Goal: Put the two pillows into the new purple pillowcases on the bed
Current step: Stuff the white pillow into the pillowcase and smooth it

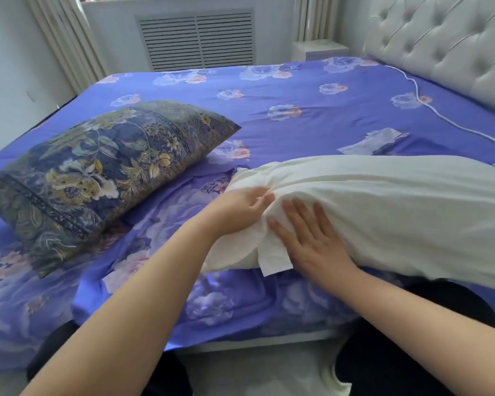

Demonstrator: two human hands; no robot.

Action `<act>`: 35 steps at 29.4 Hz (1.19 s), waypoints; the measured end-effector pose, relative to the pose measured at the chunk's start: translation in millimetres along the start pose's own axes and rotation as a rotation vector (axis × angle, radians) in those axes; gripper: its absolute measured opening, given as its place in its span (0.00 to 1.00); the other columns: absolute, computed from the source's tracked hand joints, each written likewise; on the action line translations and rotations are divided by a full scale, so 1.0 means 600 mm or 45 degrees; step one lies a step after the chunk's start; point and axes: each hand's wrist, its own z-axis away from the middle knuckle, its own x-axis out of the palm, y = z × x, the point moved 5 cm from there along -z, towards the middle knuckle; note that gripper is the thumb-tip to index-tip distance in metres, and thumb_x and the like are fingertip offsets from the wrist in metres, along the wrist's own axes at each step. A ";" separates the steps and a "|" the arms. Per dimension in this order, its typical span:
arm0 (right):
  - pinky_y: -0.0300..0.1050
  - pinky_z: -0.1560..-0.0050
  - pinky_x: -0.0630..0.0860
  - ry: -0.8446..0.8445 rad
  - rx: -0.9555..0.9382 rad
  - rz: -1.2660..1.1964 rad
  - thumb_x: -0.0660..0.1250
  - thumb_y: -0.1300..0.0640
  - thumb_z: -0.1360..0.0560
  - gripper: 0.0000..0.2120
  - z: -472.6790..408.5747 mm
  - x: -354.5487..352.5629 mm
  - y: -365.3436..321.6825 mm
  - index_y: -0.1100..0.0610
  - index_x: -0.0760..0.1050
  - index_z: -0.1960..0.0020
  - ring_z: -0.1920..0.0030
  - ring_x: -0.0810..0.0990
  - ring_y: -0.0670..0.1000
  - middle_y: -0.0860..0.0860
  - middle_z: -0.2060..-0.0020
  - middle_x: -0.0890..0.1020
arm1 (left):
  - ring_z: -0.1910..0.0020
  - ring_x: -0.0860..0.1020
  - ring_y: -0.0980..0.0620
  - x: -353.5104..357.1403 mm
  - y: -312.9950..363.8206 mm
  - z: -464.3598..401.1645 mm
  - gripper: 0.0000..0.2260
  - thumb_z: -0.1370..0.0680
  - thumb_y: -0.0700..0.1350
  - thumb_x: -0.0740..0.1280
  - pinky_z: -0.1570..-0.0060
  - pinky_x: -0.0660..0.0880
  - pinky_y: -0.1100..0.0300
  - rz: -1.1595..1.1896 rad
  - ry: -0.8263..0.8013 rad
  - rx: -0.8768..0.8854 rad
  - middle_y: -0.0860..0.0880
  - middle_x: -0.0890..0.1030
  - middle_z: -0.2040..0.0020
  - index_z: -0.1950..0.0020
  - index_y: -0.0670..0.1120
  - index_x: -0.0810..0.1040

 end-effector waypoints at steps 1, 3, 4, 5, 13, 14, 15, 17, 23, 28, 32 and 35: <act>0.60 0.26 0.44 0.034 -0.002 0.040 0.71 0.58 0.33 0.47 -0.008 -0.001 0.008 0.56 0.46 0.22 0.24 0.46 0.61 0.60 0.25 0.49 | 0.32 0.69 0.50 0.009 -0.003 0.000 0.19 0.18 0.58 0.51 0.37 0.63 0.57 0.030 -0.052 -0.044 0.51 0.73 0.32 0.32 0.55 0.71; 0.59 0.26 0.42 0.036 0.004 0.096 0.70 0.57 0.32 0.48 -0.029 -0.008 0.018 0.59 0.43 0.23 0.24 0.45 0.62 0.62 0.24 0.49 | 0.31 0.67 0.49 0.018 -0.003 -0.004 0.21 0.18 0.58 0.48 0.35 0.62 0.57 0.092 -0.121 -0.107 0.49 0.72 0.31 0.31 0.53 0.71; 0.59 0.26 0.41 0.015 0.021 0.116 0.69 0.56 0.31 0.46 -0.043 -0.008 0.020 0.61 0.44 0.23 0.24 0.48 0.63 0.63 0.25 0.51 | 0.30 0.67 0.49 0.021 -0.003 -0.008 0.23 0.18 0.58 0.47 0.34 0.61 0.57 0.102 -0.150 -0.123 0.49 0.72 0.30 0.31 0.52 0.71; 0.59 0.26 0.40 -0.032 0.040 0.148 0.67 0.56 0.31 0.44 -0.056 -0.003 0.022 0.63 0.45 0.24 0.25 0.52 0.64 0.65 0.26 0.55 | 0.30 0.66 0.49 0.025 -0.004 -0.012 0.24 0.18 0.58 0.46 0.33 0.60 0.57 0.096 -0.194 -0.148 0.48 0.71 0.30 0.30 0.51 0.71; 0.49 0.34 0.63 -0.800 0.099 -0.096 0.54 0.54 0.26 0.40 -0.110 0.070 0.061 0.59 0.31 0.25 0.32 0.68 0.56 0.56 0.28 0.65 | 0.29 0.66 0.49 0.054 -0.018 -0.030 0.34 0.26 0.70 0.48 0.31 0.60 0.55 0.244 -0.403 -0.184 0.50 0.69 0.29 0.27 0.51 0.64; 0.49 0.38 0.66 -0.836 0.113 -0.159 0.55 0.55 0.25 0.39 -0.116 0.074 0.066 0.58 0.32 0.24 0.35 0.71 0.57 0.55 0.31 0.70 | 0.29 0.66 0.49 0.055 -0.017 -0.030 0.36 0.27 0.72 0.50 0.33 0.61 0.56 0.213 -0.393 -0.187 0.50 0.68 0.29 0.26 0.52 0.62; 0.48 0.44 0.68 -0.883 0.138 -0.212 0.55 0.55 0.24 0.38 -0.124 0.083 0.075 0.57 0.34 0.24 0.38 0.73 0.57 0.54 0.35 0.74 | 0.29 0.65 0.48 0.057 -0.017 -0.032 0.37 0.28 0.72 0.54 0.34 0.61 0.57 0.195 -0.390 -0.207 0.50 0.67 0.27 0.24 0.53 0.58; 0.47 0.49 0.71 -0.990 0.183 -0.289 0.58 0.52 0.24 0.35 -0.141 0.102 0.093 0.55 0.45 0.22 0.43 0.77 0.57 0.51 0.40 0.78 | 0.27 0.61 0.48 0.056 -0.014 -0.033 0.41 0.29 0.70 0.60 0.34 0.59 0.57 0.134 -0.384 -0.202 0.49 0.61 0.25 0.23 0.55 0.49; 0.47 0.43 0.70 -1.259 0.182 -0.663 0.61 0.55 0.22 0.10 -0.175 0.151 0.137 0.58 0.75 0.45 0.51 0.75 0.51 0.58 0.44 0.79 | 0.23 0.45 0.45 0.047 0.015 -0.031 0.56 0.35 0.67 0.70 0.26 0.49 0.49 -0.659 -0.092 0.040 0.46 0.44 0.22 0.23 0.47 0.39; 0.46 0.42 0.73 -1.278 0.249 -0.943 0.74 0.50 0.32 0.17 -0.161 0.146 0.128 0.51 0.77 0.45 0.49 0.78 0.50 0.49 0.50 0.82 | 0.23 0.40 0.48 0.042 -0.011 -0.126 0.63 0.40 0.65 0.76 0.25 0.45 0.50 -0.728 -0.298 0.053 0.46 0.39 0.22 0.23 0.43 0.36; 0.42 0.50 0.73 -1.292 0.361 -0.821 0.75 0.43 0.36 0.21 -0.146 0.135 0.128 0.48 0.78 0.45 0.52 0.79 0.49 0.46 0.54 0.81 | 0.27 0.58 0.47 0.064 -0.052 -0.163 0.63 0.44 0.64 0.77 0.31 0.62 0.50 -0.425 -0.654 -0.158 0.49 0.57 0.24 0.23 0.52 0.39; 0.49 0.40 0.65 -1.182 0.272 -0.196 0.69 0.29 0.41 0.39 -0.155 0.127 0.122 0.44 0.70 0.35 0.38 0.70 0.53 0.51 0.40 0.73 | 0.43 0.70 0.46 0.077 -0.061 -0.165 0.49 0.45 0.64 0.76 0.45 0.74 0.49 -0.410 -0.589 -0.214 0.47 0.66 0.39 0.30 0.53 0.60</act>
